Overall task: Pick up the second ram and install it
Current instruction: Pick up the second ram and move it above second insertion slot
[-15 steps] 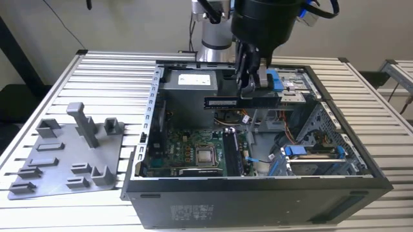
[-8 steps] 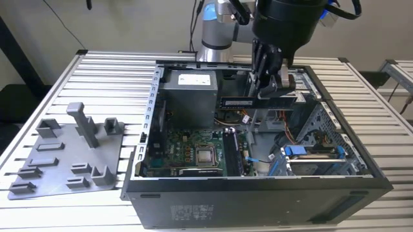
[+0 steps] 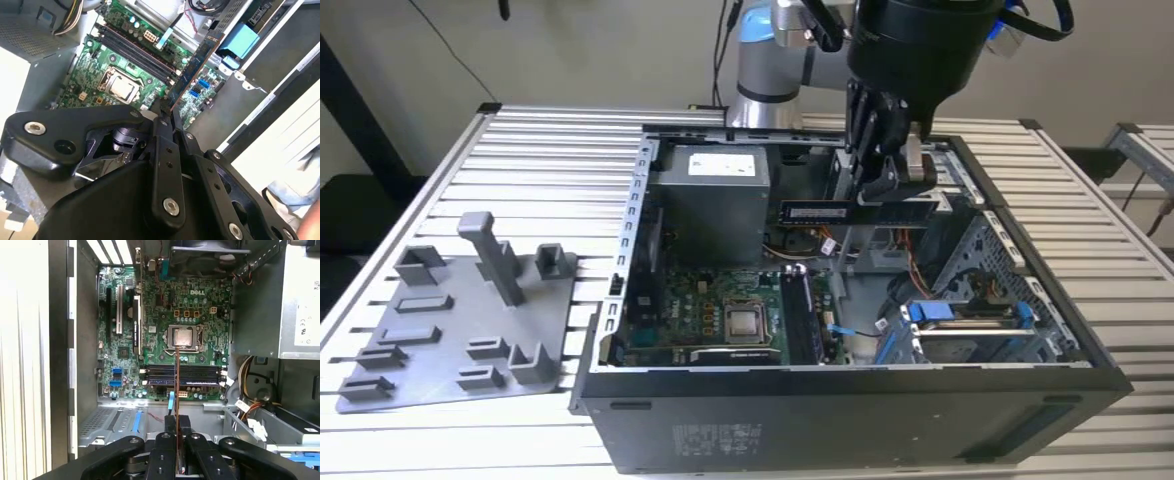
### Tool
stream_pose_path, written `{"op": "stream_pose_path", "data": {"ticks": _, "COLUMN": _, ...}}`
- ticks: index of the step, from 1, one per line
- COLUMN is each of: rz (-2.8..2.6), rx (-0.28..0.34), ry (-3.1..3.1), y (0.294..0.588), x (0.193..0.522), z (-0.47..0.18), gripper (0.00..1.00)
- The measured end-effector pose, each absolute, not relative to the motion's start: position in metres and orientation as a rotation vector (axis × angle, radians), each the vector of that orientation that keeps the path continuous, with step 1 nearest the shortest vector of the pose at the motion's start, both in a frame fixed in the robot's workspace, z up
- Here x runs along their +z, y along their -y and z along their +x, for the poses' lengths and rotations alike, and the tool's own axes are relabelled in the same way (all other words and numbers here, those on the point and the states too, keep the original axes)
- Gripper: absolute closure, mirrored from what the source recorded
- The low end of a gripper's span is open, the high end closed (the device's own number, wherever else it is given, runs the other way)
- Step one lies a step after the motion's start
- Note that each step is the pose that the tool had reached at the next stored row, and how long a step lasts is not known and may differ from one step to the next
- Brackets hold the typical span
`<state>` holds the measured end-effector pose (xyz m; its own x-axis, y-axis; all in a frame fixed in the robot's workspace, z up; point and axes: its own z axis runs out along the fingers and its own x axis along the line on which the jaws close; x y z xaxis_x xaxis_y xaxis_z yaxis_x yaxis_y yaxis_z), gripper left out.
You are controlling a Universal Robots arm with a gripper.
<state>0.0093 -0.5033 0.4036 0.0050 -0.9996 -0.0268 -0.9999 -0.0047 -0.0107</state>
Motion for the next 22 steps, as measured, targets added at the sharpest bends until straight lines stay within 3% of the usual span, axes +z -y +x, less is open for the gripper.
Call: {"op": "stream_pose_path", "data": {"ticks": 22, "rz": -2.207, "rx": 0.018, "ry": -2.199, "y": 0.457, "x": 0.401, "z": 0.009, "gripper": 0.86}}
